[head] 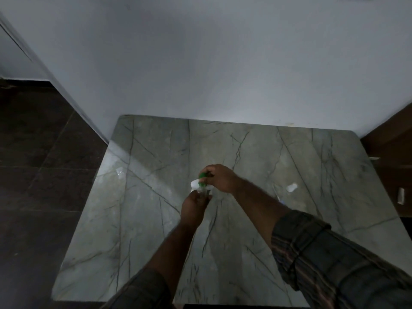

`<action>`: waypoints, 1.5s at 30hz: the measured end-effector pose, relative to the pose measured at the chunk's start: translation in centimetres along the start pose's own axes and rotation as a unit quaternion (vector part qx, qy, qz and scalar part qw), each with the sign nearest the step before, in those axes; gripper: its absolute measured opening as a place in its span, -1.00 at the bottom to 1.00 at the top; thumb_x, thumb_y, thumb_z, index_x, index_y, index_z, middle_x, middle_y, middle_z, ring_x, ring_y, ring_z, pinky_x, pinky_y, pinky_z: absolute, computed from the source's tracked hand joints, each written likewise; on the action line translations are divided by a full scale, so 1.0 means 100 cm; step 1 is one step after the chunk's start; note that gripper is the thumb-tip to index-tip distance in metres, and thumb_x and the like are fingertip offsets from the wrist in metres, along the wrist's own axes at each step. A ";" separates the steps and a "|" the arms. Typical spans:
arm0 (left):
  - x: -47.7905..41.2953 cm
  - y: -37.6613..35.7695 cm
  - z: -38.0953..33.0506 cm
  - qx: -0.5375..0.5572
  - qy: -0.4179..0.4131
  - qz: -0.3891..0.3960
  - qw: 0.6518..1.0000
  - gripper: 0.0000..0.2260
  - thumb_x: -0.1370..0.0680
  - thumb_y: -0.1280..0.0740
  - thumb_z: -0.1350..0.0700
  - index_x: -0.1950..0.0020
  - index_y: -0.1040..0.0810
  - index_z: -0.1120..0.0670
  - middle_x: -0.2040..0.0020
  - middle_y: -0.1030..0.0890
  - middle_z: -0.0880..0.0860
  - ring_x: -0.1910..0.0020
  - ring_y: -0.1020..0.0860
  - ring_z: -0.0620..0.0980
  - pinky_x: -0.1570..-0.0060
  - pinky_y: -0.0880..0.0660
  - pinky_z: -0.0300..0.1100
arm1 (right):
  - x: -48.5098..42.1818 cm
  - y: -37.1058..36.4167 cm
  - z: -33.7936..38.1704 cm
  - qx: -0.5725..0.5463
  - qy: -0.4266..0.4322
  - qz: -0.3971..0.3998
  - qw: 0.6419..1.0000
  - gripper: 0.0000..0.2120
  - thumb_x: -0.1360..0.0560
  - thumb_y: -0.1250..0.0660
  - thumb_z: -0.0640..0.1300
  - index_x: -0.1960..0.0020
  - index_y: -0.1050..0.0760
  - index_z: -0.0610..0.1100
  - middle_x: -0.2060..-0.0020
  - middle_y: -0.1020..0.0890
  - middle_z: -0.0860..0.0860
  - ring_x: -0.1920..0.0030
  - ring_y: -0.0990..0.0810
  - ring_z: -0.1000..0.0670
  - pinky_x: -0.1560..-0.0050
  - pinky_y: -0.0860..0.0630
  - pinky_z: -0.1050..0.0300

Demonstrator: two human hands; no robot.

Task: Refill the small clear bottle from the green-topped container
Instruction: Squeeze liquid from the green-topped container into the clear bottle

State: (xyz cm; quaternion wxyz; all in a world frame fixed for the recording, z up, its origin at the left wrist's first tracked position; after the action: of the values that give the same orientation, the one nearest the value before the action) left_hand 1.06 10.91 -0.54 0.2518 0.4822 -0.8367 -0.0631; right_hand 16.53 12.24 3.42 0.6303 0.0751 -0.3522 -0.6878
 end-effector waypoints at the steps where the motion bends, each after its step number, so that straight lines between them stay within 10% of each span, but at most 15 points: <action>1: 0.000 0.000 0.000 0.001 0.002 0.001 1.000 -0.80 -0.56 -0.34 0.00 -0.02 -0.61 0.12 0.15 -0.67 0.08 0.21 -0.59 0.00 0.14 -0.53 -0.11 | 0.000 0.000 0.000 -0.003 -0.001 -0.004 1.000 -0.75 -0.44 -0.47 -0.04 -0.07 -0.64 -0.12 0.02 -0.69 -0.01 0.18 -0.56 0.18 0.22 -0.39 0.42; 37: 0.004 0.007 -0.001 -0.028 -0.007 0.002 1.000 -0.79 -0.55 -0.35 -0.01 -0.03 -0.62 0.11 0.13 -0.69 0.06 0.17 -0.65 0.03 0.10 -0.60 -0.05 | 0.003 0.000 -0.005 -0.010 -0.001 0.006 1.000 -0.73 -0.45 -0.46 -0.02 -0.11 -0.62 -0.08 0.00 -0.68 0.02 0.14 -0.56 0.17 0.19 -0.41 0.39; 45: 0.003 0.006 0.003 -0.035 0.003 0.015 0.999 -0.74 -0.55 -0.31 -0.10 0.00 -0.61 0.08 0.16 -0.68 0.03 0.20 -0.64 -0.01 0.13 -0.59 -0.09 | 0.002 -0.005 -0.005 -0.012 -0.004 -0.014 1.000 -0.74 -0.43 -0.47 -0.05 -0.09 -0.61 -0.10 -0.01 -0.69 -0.01 0.04 -0.63 0.06 -0.05 -0.56 0.12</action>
State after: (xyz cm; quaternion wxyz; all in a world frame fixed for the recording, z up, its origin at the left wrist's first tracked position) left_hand 0.34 10.96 -0.44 0.2720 0.4607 -0.8404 -0.0869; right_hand 16.34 11.83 2.86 0.6201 0.0693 -0.3457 -0.7009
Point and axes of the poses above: each hand's wrist, its own x-axis away from the middle knuckle, its own y-axis out of the back of the hand, z = x × y, the point moved 1 cm from there along -x, towards the middle knuckle
